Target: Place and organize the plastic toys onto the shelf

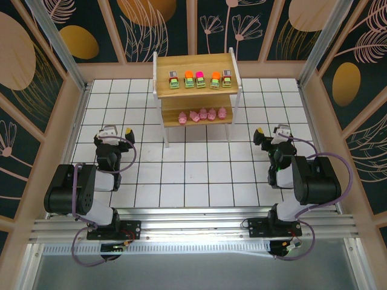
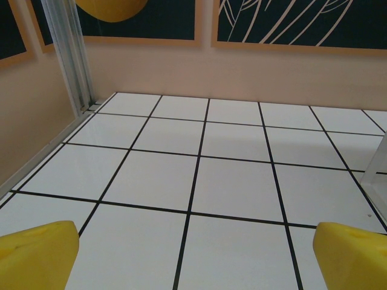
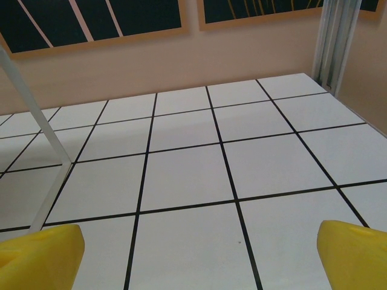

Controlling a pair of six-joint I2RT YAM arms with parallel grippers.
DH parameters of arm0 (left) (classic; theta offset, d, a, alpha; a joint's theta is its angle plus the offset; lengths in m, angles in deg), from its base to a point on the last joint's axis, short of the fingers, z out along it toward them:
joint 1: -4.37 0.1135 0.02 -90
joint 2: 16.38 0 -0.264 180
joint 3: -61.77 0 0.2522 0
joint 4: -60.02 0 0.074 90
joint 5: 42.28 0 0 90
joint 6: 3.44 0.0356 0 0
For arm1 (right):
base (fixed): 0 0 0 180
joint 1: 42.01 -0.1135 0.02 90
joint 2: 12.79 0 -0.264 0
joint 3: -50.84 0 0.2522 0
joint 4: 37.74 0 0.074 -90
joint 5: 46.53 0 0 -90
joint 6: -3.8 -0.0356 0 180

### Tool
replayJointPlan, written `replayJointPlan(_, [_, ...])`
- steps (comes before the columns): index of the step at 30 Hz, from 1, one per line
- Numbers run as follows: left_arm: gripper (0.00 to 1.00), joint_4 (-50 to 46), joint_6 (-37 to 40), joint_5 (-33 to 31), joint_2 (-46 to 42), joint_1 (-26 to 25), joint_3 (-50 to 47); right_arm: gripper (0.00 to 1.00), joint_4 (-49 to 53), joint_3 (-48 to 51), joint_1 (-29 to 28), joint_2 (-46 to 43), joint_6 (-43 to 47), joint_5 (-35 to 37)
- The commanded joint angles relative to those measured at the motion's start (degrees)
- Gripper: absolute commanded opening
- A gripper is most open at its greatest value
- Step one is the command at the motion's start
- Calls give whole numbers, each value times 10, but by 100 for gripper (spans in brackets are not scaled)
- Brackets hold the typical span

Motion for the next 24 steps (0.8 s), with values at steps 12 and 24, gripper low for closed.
replayJointPlan(12, [99,14,-1,-6,3,2,5,99,-30,3,2,3,-3,-3])
replayJointPlan(24, [99,13,-1,-6,3,2,5,99,-30,3,2,3,-3,-2])
